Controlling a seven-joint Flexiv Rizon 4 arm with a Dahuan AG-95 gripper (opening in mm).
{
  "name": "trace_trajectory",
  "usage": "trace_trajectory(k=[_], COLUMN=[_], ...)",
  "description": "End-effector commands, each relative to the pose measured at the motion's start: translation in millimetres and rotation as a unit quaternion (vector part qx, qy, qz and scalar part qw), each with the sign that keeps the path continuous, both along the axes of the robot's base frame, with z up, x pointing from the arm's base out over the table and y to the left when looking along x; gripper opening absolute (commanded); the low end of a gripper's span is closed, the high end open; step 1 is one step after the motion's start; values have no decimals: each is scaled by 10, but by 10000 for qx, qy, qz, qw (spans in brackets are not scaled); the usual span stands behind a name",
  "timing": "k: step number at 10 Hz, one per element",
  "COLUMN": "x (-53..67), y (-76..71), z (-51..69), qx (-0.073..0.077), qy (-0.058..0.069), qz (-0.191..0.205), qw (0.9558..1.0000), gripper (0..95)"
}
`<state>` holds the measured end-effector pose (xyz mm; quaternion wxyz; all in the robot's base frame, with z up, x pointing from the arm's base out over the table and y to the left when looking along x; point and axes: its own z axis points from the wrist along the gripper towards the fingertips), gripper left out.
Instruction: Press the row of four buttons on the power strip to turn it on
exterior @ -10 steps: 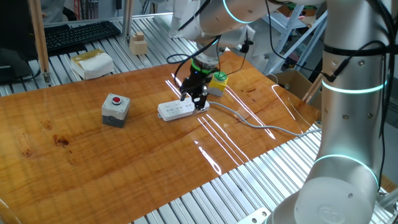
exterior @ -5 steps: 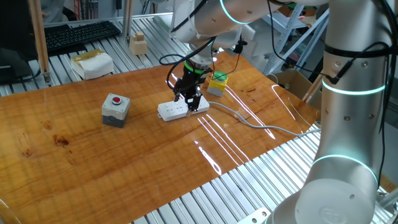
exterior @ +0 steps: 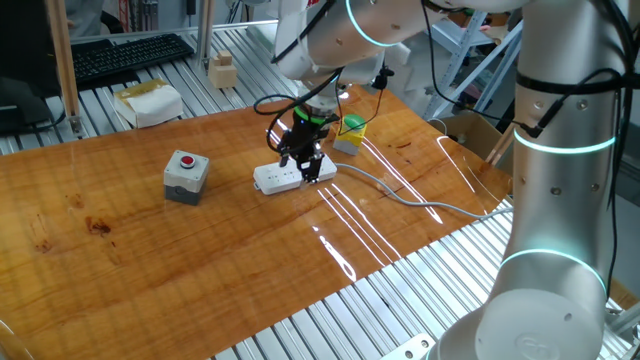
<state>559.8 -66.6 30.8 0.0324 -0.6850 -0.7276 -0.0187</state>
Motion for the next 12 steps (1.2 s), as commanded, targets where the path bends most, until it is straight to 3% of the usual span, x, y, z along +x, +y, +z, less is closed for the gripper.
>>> trace_trajectory(k=[1,7,10,12], x=[-7,-7,1,3], y=[-10,-38,-37,-38], z=[3,-32,-119,-136], qx=[18,60,92,220], qy=[2,-15,-39,-86], qz=[-17,14,-9,-56], qw=[10000,10000,10000,9997], gripper=[760,760,760,760])
